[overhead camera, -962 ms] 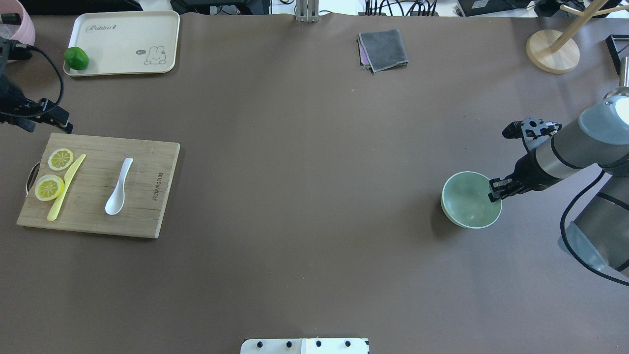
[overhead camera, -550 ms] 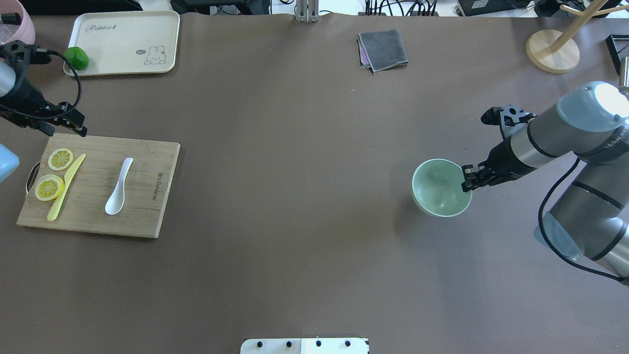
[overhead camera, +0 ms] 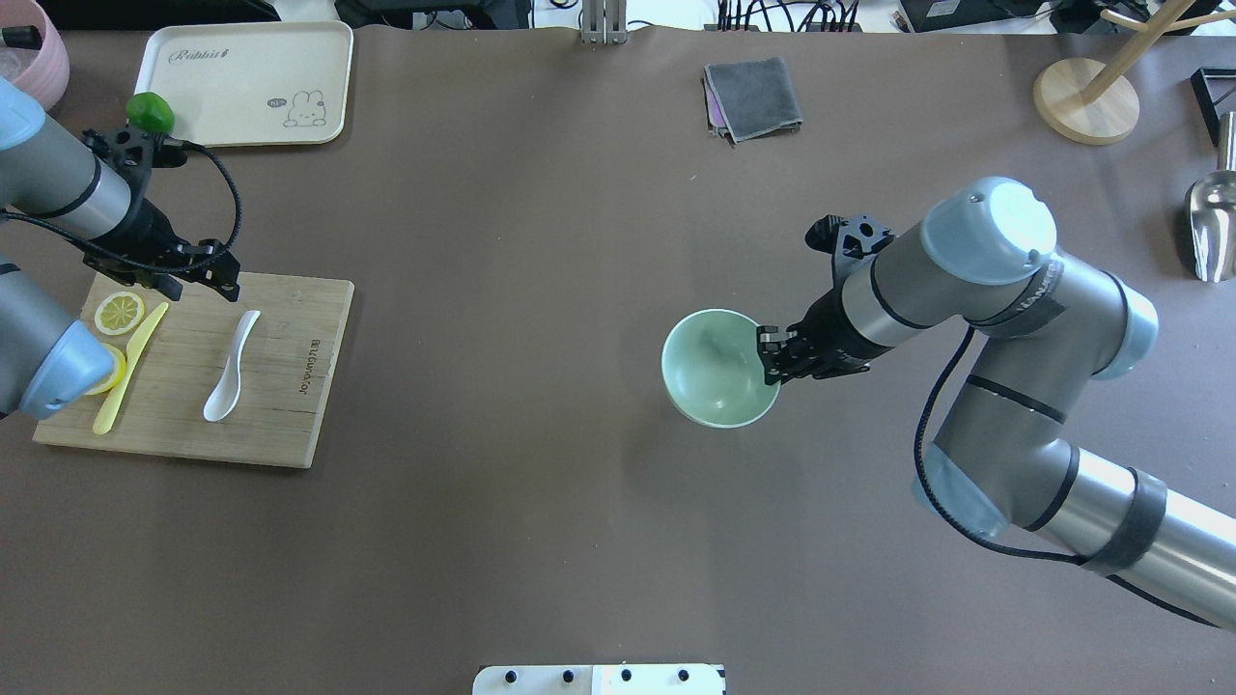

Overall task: Place spoon in bowl
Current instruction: 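Grasp the spoon handle with left gripper while right gripper drags bowl closer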

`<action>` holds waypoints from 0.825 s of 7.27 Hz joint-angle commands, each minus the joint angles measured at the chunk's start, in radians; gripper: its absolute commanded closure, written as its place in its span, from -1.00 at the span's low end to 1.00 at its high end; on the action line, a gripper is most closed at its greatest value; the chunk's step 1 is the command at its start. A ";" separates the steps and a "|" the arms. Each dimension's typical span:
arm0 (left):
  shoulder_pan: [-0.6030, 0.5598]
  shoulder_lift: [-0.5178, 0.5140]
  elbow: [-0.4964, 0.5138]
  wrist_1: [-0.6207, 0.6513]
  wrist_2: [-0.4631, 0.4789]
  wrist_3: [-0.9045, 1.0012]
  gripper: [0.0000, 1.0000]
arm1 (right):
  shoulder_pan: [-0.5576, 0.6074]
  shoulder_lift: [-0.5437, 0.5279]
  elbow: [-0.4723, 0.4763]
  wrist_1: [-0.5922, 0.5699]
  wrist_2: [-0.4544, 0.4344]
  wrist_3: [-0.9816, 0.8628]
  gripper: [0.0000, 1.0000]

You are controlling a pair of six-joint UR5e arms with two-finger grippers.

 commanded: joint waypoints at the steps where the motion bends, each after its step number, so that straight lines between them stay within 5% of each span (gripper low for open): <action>1: 0.049 0.007 0.004 -0.001 0.038 0.000 -0.47 | -0.057 0.091 -0.064 0.001 -0.074 0.065 1.00; 3: 0.078 0.005 0.004 -0.001 0.040 -0.002 -0.22 | -0.079 0.113 -0.089 0.001 -0.100 0.071 1.00; 4: 0.084 0.007 0.004 -0.001 0.041 -0.002 0.07 | -0.082 0.117 -0.095 0.001 -0.109 0.073 1.00; 5: 0.085 0.007 0.003 0.000 0.043 0.000 0.81 | -0.083 0.119 -0.096 0.006 -0.109 0.071 1.00; 6: 0.085 0.002 -0.009 0.002 0.041 -0.002 1.00 | -0.082 0.116 -0.093 0.006 -0.109 0.071 -0.78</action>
